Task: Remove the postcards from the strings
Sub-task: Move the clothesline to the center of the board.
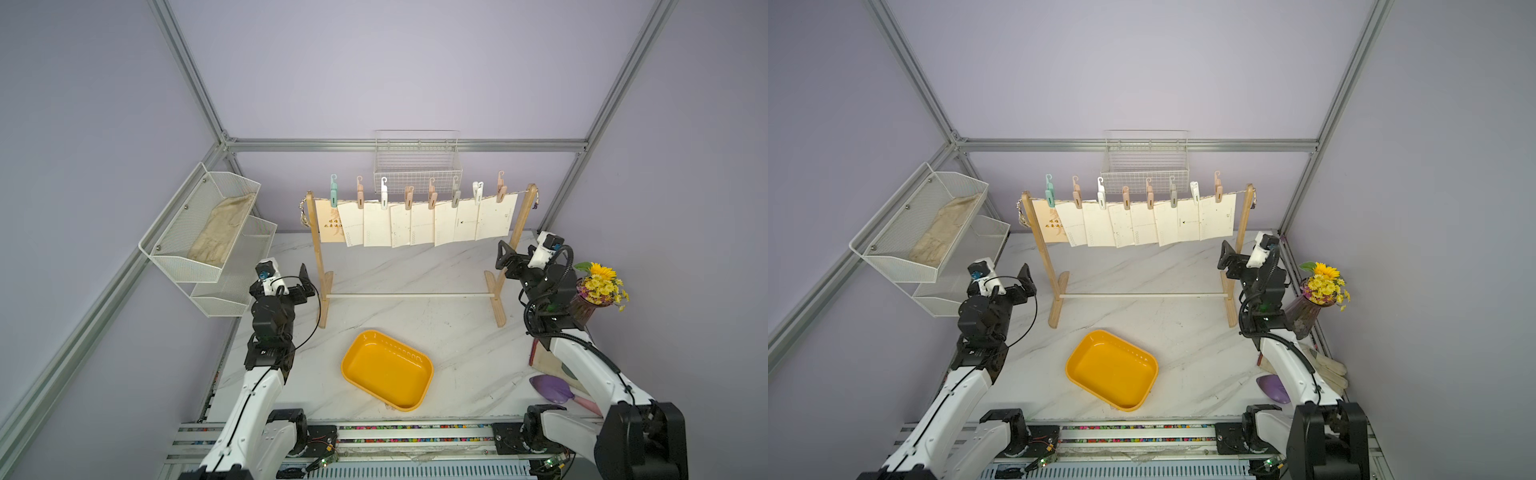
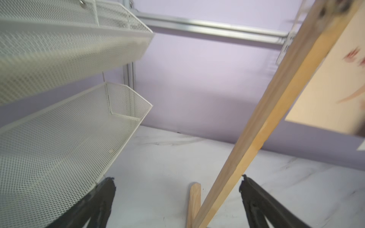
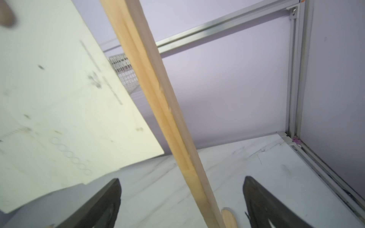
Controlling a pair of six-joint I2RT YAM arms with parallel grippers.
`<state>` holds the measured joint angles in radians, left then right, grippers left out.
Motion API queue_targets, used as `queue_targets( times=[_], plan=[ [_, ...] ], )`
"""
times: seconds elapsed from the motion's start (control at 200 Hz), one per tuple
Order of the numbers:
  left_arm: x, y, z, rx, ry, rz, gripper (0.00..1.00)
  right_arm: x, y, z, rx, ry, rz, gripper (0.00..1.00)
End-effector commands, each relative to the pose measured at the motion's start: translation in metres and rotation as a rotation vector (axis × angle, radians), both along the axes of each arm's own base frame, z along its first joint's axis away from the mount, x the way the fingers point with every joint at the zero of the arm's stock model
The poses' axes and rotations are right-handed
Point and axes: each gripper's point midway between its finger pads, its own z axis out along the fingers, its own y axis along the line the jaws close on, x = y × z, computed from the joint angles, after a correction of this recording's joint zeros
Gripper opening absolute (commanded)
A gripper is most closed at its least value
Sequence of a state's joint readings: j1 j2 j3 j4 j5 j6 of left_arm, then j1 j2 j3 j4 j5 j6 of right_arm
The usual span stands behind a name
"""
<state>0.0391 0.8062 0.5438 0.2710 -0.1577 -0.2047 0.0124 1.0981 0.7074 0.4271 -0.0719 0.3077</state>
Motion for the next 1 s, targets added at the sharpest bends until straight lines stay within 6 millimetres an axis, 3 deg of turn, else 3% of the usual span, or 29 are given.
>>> queue_targets(
  times=[0.0, 0.135, 0.285, 0.37, 0.43, 0.575, 0.695, 0.995],
  plan=[
    [-0.018, -0.005, -0.003, -0.104, 0.046, -0.025, 1.0, -0.016, 0.023, -0.014, 0.12, 0.119, 0.139, 0.97],
    [-0.038, -0.039, 0.031, -0.043, -0.108, -0.221, 1.0, -0.022, 0.025, -0.011, 0.078, 0.183, 0.15, 0.97],
    [-0.054, -0.081, 0.061, 0.075, -0.185, -0.437, 1.0, -0.023, 0.003, -0.027, 0.005, 0.218, 0.02, 0.97],
    [-0.063, -0.109, 0.074, 0.127, -0.213, -0.583, 1.0, -0.018, -0.001, -0.033, -0.09, 0.182, 0.001, 0.85],
    [-0.07, -0.13, 0.081, 0.16, -0.231, -0.694, 1.0, -0.012, -0.006, -0.041, -0.133, 0.175, -0.022, 0.84],
    [-0.085, -0.163, 0.09, 0.192, -0.256, -0.867, 1.0, 0.002, -0.012, -0.055, -0.197, 0.19, -0.058, 0.82],
    [-0.101, -0.183, 0.091, 0.235, -0.272, -0.984, 1.0, 0.014, -0.02, -0.064, -0.25, 0.164, -0.101, 0.73],
    [-0.112, -0.204, 0.084, 0.235, -0.273, -1.079, 1.0, 0.046, -0.016, -0.065, -0.303, 0.072, -0.093, 0.53]
  ],
)
